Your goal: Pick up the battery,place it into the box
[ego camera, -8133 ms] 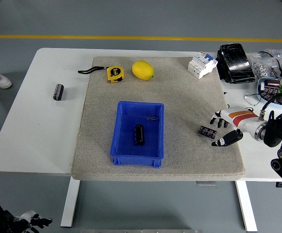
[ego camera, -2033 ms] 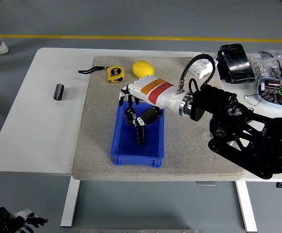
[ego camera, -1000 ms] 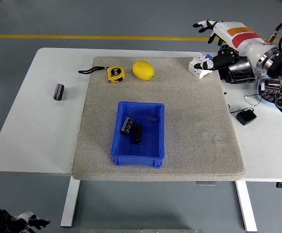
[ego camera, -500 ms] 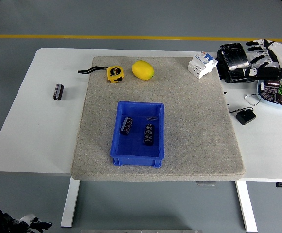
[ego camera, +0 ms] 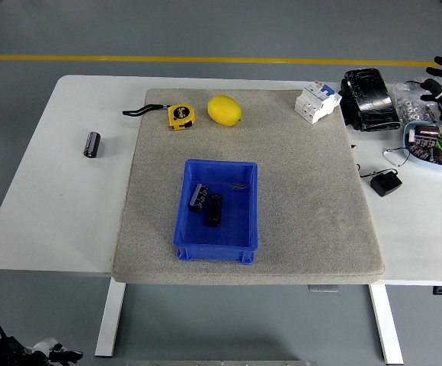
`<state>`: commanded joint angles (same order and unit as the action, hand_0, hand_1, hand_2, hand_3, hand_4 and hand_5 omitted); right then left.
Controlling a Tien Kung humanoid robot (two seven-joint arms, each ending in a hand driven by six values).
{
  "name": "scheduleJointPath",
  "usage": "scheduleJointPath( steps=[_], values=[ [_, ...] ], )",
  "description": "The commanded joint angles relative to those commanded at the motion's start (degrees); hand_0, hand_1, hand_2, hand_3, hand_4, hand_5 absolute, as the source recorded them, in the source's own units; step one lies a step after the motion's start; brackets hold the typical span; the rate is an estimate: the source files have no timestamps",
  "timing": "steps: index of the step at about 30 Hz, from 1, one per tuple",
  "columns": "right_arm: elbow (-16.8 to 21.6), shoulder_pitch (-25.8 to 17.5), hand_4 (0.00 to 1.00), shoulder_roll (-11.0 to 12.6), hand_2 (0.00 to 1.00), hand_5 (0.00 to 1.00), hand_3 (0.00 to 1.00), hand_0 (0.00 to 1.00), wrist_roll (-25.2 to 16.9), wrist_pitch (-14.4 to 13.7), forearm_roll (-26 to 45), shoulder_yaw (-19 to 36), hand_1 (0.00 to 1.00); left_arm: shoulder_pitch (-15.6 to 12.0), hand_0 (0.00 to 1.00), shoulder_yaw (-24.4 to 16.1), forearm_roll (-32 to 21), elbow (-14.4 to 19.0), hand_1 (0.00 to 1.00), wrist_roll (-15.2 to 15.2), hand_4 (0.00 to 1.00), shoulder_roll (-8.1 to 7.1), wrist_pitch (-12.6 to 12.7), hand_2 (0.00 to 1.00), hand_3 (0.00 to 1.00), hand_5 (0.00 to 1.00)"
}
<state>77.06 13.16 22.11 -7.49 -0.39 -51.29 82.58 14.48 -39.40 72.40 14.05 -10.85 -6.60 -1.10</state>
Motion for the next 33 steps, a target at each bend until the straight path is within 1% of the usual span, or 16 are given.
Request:
scheduleJointPath(
  steps=[3, 4, 9, 10, 12, 15, 16, 21, 26, 30, 33],
  values=[
    [0.40, -2.30, 0.998, -0.65, 0.833, 0.625, 0.834, 0.734, -0.31, 1.08, 3.37, 0.68, 0.739, -0.18, 0.731, -0.04, 0.22, -0.02, 0.692, 0.04, 0.588, 0.09, -0.06, 0.733, 0.565, 0.535],
    [0.51, -2.85, 0.998, -0.82, 0.841, 0.691, 0.843, 0.766, -0.36, 1.34, 3.79, 0.79, 0.759, -0.22, 0.728, -0.03, 0.28, -0.02, 0.691, 0.06, 0.588, 0.11, -0.08, 0.730, 0.565, 0.535],
    [1.50, -5.99, 0.998, -2.41, 0.841, 0.691, 0.843, 0.766, -1.03, 2.21, 5.20, 1.73, 0.759, -0.61, 0.728, -0.28, 1.06, -0.07, 0.691, 0.14, 0.588, 0.25, -0.26, 0.730, 0.565, 0.535],
    [1.68, -6.41, 0.998, -2.70, 0.848, 0.745, 0.850, 0.791, -1.16, 2.29, 5.22, 1.91, 0.788, -0.72, 0.729, -0.35, 1.14, -0.09, 0.691, 0.15, 0.588, 0.29, -0.25, 0.728, 0.565, 0.537],
    [2.16, -7.26, 0.998, -3.22, 0.848, 0.745, 0.850, 0.791, -1.32, 2.62, 5.13, 2.29, 0.788, -0.97, 0.729, -0.33, 1.16, -0.10, 0.691, 0.18, 0.588, 0.38, -0.24, 0.728, 0.565, 0.537],
    [2.59, -7.81, 0.998, -3.64, 0.848, 0.745, 0.850, 0.791, -1.35, 2.96, 4.86, 2.73, 0.788, -1.13, 0.729, 0.06, 1.06, -0.02, 0.691, 0.27, 0.588, 0.39, -0.31, 0.728, 0.565, 0.537],
    [2.66, -7.90, 0.998, -3.70, 0.850, 0.772, 0.854, 0.802, -1.35, 2.98, 4.89, 2.80, 0.792, -1.18, 0.728, 0.15, 1.00, -0.01, 0.692, 0.29, 0.588, 0.40, -0.30, 0.728, 0.565, 0.537],
    [2.71, -8.05, 0.998, -3.72, 0.850, 0.772, 0.854, 0.802, -1.29, 2.87, 4.94, 2.93, 0.792, -1.31, 0.728, 0.03, 1.14, -0.06, 0.692, 0.33, 0.588, 0.51, -0.26, 0.728, 0.565, 0.537],
    [2.27, -7.94, 0.998, -3.80, 0.849, 0.778, 0.851, 0.802, 0.13, 1.47, 4.23, 3.12, 0.793, -1.13, 0.728, 0.48, 0.64, -0.08, 0.691, 0.57, 0.588, 0.56, -0.13, 0.728, 0.565, 0.538],
    [1.94, -8.03, 0.998, -4.37, 0.847, 0.789, 0.848, 0.798, 0.50, 1.59, 3.93, 3.56, 0.792, -1.22, 0.728, 0.75, 0.13, -0.12, 0.692, 0.71, 0.590, 0.54, -0.07, 0.724, 0.565, 0.539],
    [2.17, -7.62, 0.998, -4.78, 0.847, 0.789, 0.848, 0.798, 0.50, 1.43, 4.59, 4.14, 0.792, -0.45, 0.728, 0.05, 1.24, -0.15, 0.692, 0.54, 0.590, 0.66, -0.08, 0.724, 0.565, 0.539]
  ],
)
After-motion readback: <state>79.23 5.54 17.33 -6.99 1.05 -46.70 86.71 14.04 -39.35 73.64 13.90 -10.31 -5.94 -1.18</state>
